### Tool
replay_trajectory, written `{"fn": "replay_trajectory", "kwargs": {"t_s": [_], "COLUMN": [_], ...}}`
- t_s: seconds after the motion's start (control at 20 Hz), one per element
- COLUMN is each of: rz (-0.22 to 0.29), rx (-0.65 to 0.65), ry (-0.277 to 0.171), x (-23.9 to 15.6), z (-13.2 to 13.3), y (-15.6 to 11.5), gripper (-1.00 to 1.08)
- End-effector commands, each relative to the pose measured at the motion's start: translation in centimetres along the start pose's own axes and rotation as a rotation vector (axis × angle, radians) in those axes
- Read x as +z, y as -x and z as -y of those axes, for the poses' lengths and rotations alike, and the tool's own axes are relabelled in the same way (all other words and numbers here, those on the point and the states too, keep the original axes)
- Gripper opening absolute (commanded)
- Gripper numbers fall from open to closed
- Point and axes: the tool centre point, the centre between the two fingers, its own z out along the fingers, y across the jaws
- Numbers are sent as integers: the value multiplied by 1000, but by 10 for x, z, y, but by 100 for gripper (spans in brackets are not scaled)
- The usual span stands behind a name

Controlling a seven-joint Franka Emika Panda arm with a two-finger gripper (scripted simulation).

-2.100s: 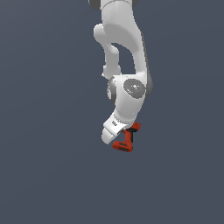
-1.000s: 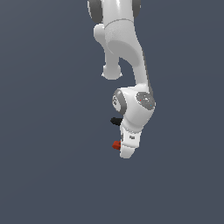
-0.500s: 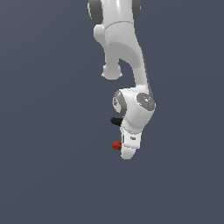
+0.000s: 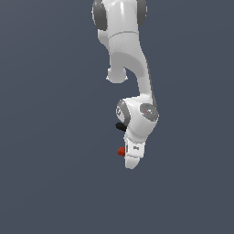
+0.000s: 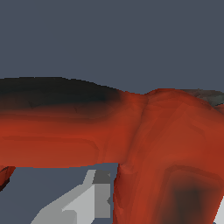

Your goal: Pick up the object and move it to a goal position.

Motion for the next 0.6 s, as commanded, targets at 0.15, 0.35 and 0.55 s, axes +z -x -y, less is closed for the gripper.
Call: {"fn": "replay_trajectory", "kwargs": {"t_s": [0.15, 0.35, 0.55], "rz": [0, 0, 0], "rx": [-1, -1, 0], "ry": [0, 0, 2], "x": [1, 1, -1], "z": [0, 0, -1], "y": [0, 0, 1], "gripper": [-100, -100, -100]}}
